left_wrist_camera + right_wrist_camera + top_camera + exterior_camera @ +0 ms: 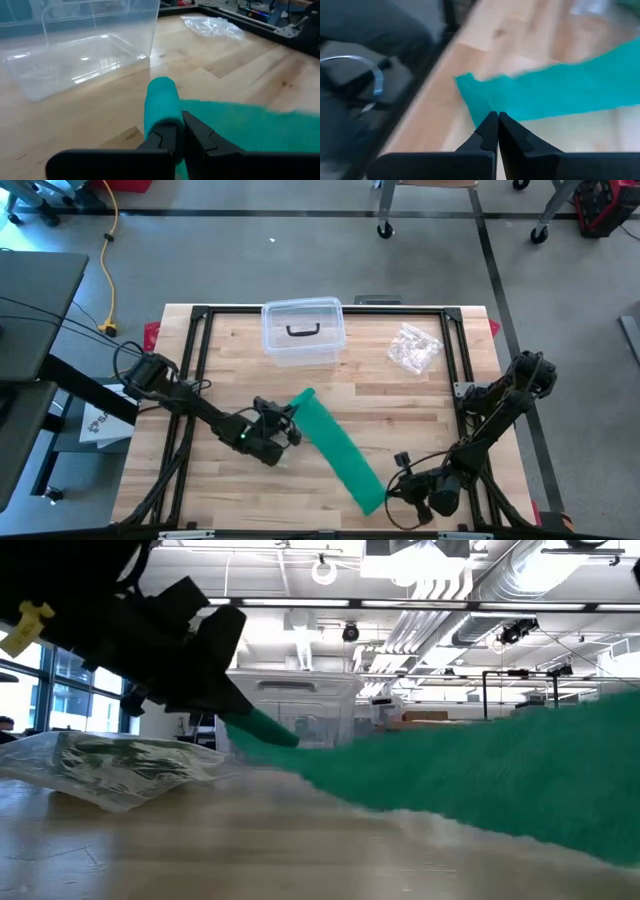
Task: Roll bandage
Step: Roll the dark green bandage
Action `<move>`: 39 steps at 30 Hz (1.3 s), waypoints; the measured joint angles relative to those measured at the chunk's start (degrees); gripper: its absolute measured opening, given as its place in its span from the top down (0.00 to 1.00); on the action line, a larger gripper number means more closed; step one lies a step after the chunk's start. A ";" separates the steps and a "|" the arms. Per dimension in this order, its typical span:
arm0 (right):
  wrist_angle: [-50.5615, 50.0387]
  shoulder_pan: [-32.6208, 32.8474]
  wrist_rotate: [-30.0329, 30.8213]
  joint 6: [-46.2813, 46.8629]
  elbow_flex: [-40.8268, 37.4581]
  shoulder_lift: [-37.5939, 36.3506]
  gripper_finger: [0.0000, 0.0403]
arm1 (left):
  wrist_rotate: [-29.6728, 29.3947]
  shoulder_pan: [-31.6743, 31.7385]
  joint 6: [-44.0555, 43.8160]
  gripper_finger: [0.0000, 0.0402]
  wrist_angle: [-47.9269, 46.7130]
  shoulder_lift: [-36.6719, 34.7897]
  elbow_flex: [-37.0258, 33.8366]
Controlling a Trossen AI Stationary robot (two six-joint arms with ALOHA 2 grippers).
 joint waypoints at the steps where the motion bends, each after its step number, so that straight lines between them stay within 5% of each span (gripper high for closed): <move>1: 0.54 0.06 -1.76 -0.17 0.02 0.05 1.00 | -0.31 -0.16 -0.01 0.99 -0.08 0.01 -0.13; 10: 0.26 3.87 -7.87 0.47 0.02 4.66 0.97 | -1.78 -0.95 0.49 0.99 -0.18 0.01 -0.14; 19: -4.42 3.96 -7.69 6.06 0.02 4.82 0.69 | -1.87 -1.52 1.27 0.99 0.67 0.01 -0.14; 25: -1.46 1.76 0.91 6.35 0.02 2.12 0.58 | -1.32 -1.78 8.53 0.99 6.59 0.01 -0.14; 29: 2.22 -5.29 3.08 6.76 0.02 2.72 0.61 | -1.13 -1.80 11.53 0.99 9.29 0.01 -0.11; 39: 17.81 -25.75 -8.80 0.21 0.01 8.06 0.88 | 0.39 -1.91 12.51 0.99 10.36 0.05 -0.11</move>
